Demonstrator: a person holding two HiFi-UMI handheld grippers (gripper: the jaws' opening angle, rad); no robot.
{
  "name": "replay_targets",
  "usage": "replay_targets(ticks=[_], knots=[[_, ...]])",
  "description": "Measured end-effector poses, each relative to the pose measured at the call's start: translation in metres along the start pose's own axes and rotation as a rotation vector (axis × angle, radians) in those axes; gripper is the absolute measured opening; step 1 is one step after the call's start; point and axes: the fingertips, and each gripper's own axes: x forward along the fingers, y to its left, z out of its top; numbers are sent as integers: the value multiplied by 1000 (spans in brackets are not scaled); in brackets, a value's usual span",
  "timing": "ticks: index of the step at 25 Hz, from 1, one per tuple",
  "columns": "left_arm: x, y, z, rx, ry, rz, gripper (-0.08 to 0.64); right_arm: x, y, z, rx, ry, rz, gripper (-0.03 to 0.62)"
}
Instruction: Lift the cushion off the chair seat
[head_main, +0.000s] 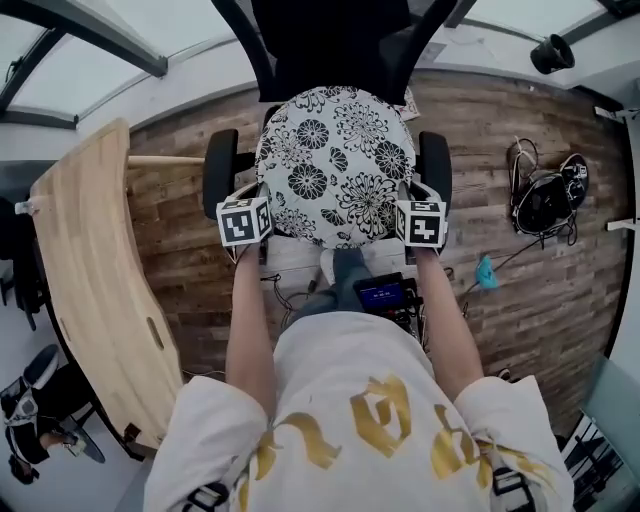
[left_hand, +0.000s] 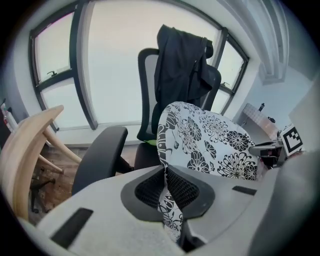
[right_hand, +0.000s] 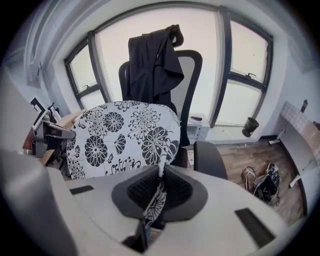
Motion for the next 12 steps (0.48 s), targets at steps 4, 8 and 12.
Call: replay_targets(ticks=[4,8,12], knots=[[-21,-7,15,14,-45,-5,21,-23,1,13,1,-45,-5,32],[-43,-11,21,15,-86,-7,20,-41,4,18,5,-74,4,32],[-65,-11,24,18,-118,-5,21,-56,6,21,13,-97,16,32]])
